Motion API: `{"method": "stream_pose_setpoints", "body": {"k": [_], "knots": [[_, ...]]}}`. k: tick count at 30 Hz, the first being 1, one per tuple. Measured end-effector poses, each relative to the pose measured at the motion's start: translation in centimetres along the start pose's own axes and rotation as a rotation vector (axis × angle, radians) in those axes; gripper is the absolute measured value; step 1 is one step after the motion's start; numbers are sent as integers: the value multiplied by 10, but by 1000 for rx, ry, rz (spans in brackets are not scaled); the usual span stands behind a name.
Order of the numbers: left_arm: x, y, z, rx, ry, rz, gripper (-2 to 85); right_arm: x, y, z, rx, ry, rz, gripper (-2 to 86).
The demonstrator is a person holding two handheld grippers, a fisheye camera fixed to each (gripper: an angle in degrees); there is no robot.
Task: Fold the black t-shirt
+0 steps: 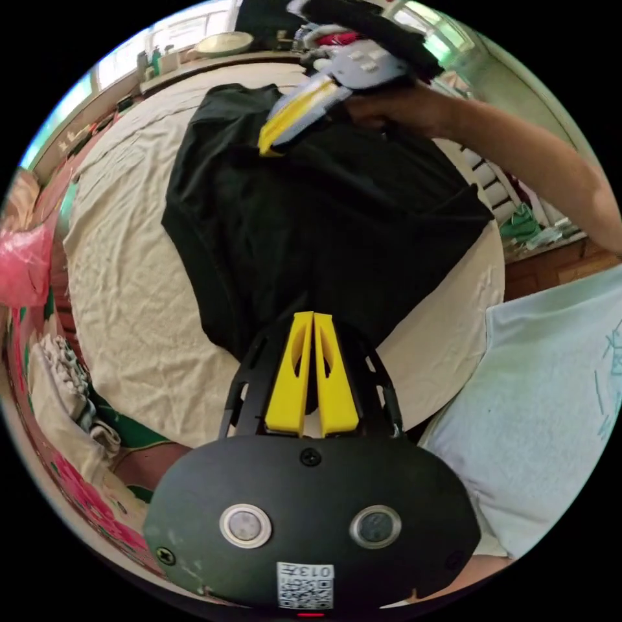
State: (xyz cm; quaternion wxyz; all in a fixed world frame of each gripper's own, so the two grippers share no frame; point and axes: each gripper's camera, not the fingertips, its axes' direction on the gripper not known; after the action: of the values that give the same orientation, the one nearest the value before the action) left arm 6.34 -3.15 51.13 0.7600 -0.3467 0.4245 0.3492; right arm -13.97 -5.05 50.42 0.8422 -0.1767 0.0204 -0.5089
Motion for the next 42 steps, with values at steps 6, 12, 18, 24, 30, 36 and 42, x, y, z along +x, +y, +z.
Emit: {"method": "stream_pose_setpoints", "body": {"k": [6, 12, 18, 24, 30, 36, 42], "knots": [[1, 1, -4, -18, 12, -32, -3, 40, 37, -38, 130, -75, 209, 68], [20, -3, 5, -40, -119, 23, -4, 36, 91, -42, 54, -97, 250, 70], [2, 8, -2, 73, -5, -116, -3, 21, 168, -52, 69, -132, 392, 57], [38, -34, -3, 190, 88, 51, -3, -14, 238, -65, -22, -87, 446, 26], [112, -106, 38, 134, 145, 337, -3, -38, 287, -64, -70, -42, 544, 3], [128, -120, 75, 19, 83, 360, -3, -22, 329, -57, -20, -52, 657, -1], [126, -117, 64, 48, 57, 276, -3, -12, 388, -87, 98, 28, 851, -1]]}}
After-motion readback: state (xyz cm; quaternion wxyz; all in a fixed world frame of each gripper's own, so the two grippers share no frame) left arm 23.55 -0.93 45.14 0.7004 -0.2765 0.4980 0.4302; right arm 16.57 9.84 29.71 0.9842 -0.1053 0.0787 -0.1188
